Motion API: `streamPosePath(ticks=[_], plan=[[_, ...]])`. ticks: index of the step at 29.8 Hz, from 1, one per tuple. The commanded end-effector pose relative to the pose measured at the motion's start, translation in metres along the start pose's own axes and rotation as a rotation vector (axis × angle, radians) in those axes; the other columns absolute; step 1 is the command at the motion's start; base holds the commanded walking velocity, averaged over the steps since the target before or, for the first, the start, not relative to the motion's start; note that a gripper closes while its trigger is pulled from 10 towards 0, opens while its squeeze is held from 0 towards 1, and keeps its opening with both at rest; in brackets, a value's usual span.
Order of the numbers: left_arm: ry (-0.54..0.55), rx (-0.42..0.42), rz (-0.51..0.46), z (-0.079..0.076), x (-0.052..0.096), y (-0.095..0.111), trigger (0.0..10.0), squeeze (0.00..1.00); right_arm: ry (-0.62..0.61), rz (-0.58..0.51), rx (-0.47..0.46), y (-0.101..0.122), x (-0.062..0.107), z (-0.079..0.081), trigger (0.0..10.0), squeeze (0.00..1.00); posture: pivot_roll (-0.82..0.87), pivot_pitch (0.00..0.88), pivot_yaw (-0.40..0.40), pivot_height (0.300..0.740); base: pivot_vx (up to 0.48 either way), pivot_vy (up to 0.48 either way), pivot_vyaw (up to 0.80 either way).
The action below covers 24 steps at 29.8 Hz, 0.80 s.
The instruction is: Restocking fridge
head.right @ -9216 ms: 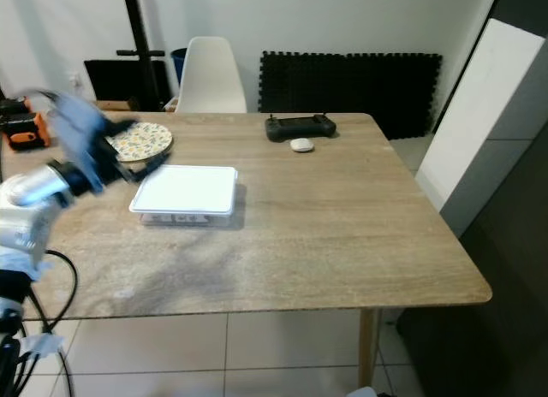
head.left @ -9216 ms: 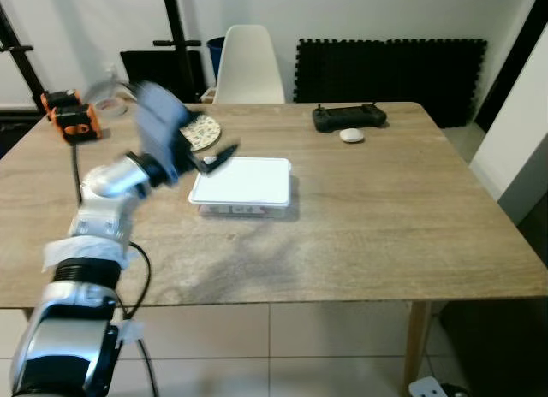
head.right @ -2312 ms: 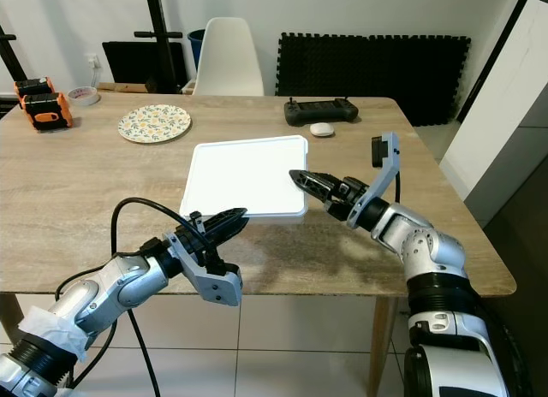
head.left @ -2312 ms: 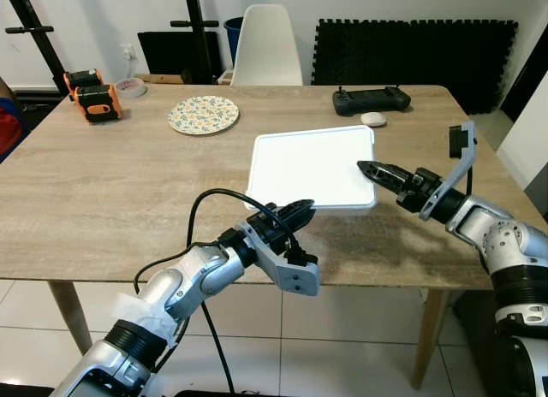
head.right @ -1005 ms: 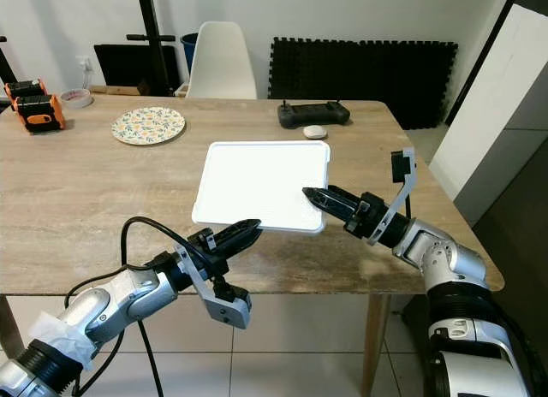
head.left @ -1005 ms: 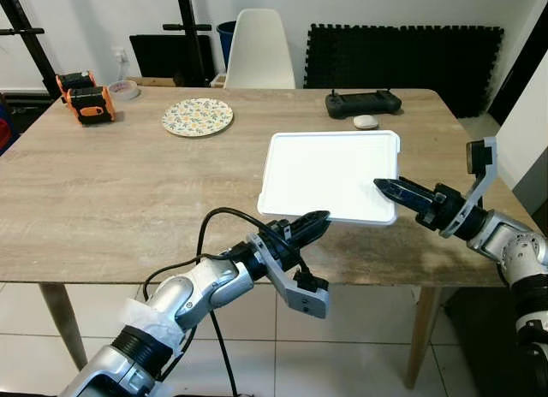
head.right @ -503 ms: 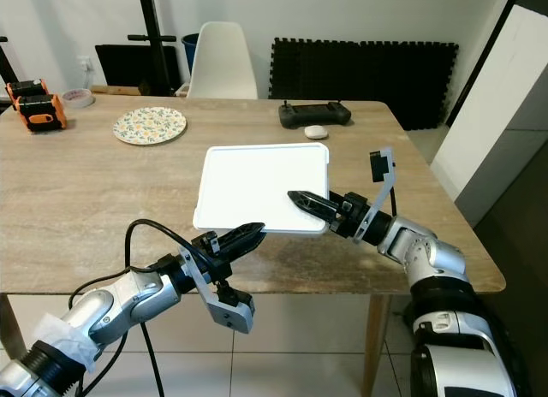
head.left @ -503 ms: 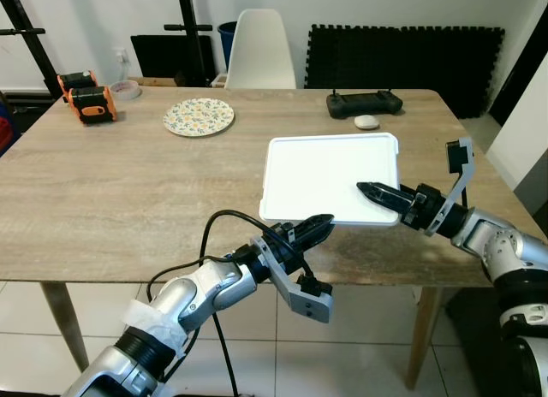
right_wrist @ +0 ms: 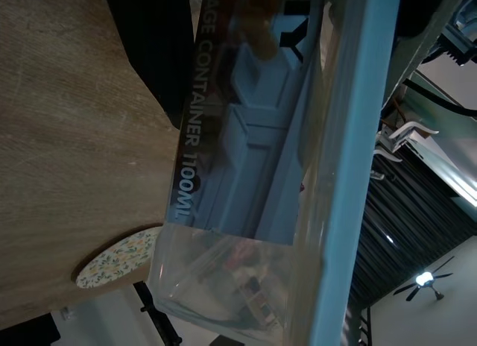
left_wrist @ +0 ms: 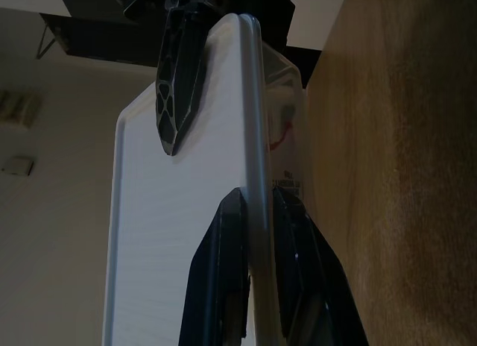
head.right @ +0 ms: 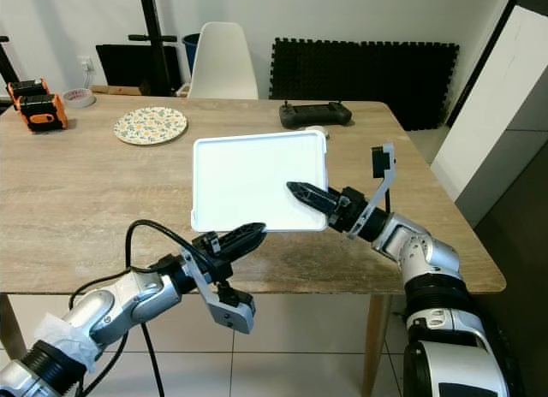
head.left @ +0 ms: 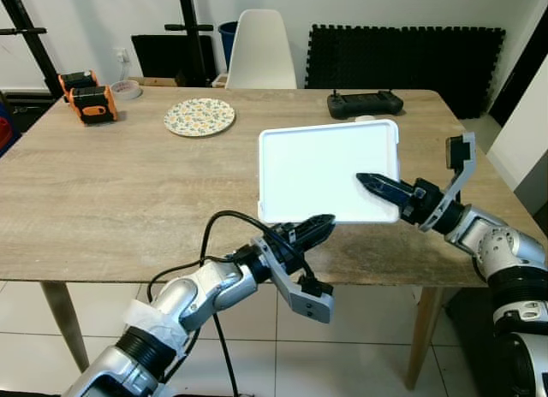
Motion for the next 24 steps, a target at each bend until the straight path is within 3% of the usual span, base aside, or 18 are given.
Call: streamPosePath(ticks=[1,2,3,4,7,8,9,11,13,15,17,18,20,23,24], plan=[[0.081,0.055,-0.018,0.01,-0.006,0.003,10.0,0.0,-0.025,-0.03,0.026,0.009,0.003,-0.001,0.0,0.0,-0.08,0.0,-0.027,0.74,0.0,0.0,0.0],[0.088,0.097,0.012,0.01,-0.005,-0.002,10.0,0.0,-0.031,-0.044,0.024,0.01,0.003,-0.002,0.0,0.0,-0.08,0.0,-0.027,0.74,0.0,0.0,0.0],[0.104,0.143,0.043,0.011,-0.003,-0.007,10.0,0.82,-0.033,-0.057,0.019,0.011,0.004,-0.002,0.0,0.0,-0.08,0.0,-0.027,0.74,0.0,0.0,0.0],[0.113,0.169,0.061,0.011,-0.002,-0.01,10.0,1.0,-0.034,-0.066,0.016,0.011,0.004,-0.002,0.0,0.0,-0.08,0.0,-0.027,0.74,0.0,0.0,0.0],[0.118,0.207,0.082,0.011,0.0,-0.014,10.0,1.0,-0.031,-0.083,0.011,0.011,0.004,-0.002,0.0,0.0,-0.08,0.0,-0.03,0.74,0.0,0.0,0.0],[0.149,0.295,0.121,0.012,0.001,-0.019,10.0,1.0,-0.032,-0.102,0.006,0.011,0.004,-0.002,0.0,0.0,-0.08,0.0,-0.03,0.74,0.0,0.0,0.0],[0.149,0.295,0.121,0.012,0.001,-0.019,10.0,1.0,-0.032,-0.102,0.006,0.011,0.004,-0.002,0.0,0.0,-0.08,0.0,-0.03,0.74,0.0,0.0,0.0],[0.194,0.458,0.172,0.013,0.003,-0.026,10.0,1.0,-0.04,-0.15,-0.003,0.013,0.004,-0.002,0.0,0.0,-0.08,0.0,-0.031,0.74,0.0,0.0,0.0],[0.26,0.685,0.203,0.018,0.003,-0.033,10.0,1.0,-0.097,-0.232,-0.012,0.018,0.006,-0.008,0.0,0.0,-0.08,0.0,-0.031,0.74,0.0,0.0,0.0],[0.279,0.721,0.207,0.019,0.004,-0.035,10.0,1.0,-0.112,-0.25,-0.014,0.019,0.007,-0.009,0.0,0.0,-0.08,0.0,-0.031,0.74,0.0,0.0,0.0],[0.351,0.92,0.225,0.022,0.005,-0.04,10.0,1.0,-0.148,-0.346,-0.021,0.029,0.011,-0.012,0.0,0.0,-0.07,0.0,-0.031,0.74,0.0,0.0,0.0],[0.351,0.92,0.225,0.022,0.005,-0.04,10.0,1.0,-0.148,-0.346,-0.021,0.029,0.011,-0.012,0.0,0.0,-0.07,0.0,-0.031,0.74,0.0,0.0,0.0],[0.446,1.151,0.24,0.023,0.008,-0.047,10.0,1.0,-0.168,-0.452,-0.035,0.04,0.017,-0.014,0.0,0.0,-0.07,0.0,-0.031,0.74,0.0,0.0,0.0],[0.477,1.225,0.241,0.022,0.009,-0.049,10.0,1.0,-0.172,-0.483,-0.045,0.043,0.019,-0.014,0.0,0.0,-0.07,0.0,-0.031,0.74,0.0,0.0,0.0],[0.532,1.371,0.241,0.02,0.014,-0.054,10.0,1.0,-0.164,-0.497,-0.049,0.041,0.022,-0.013,0.0,0.0,-0.07,0.0,-0.035,0.74,0.0,0.0,0.0]])
Point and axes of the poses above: a point about 5 cm out from each wrist's last joint towards the gripper, its own x axis pointing back from the gripper into the wrist, its own y axis along the axis of the wrist's last joint, z = x × y, the point moved 1 cm from there along -x, pointing out of the wrist towards the gripper
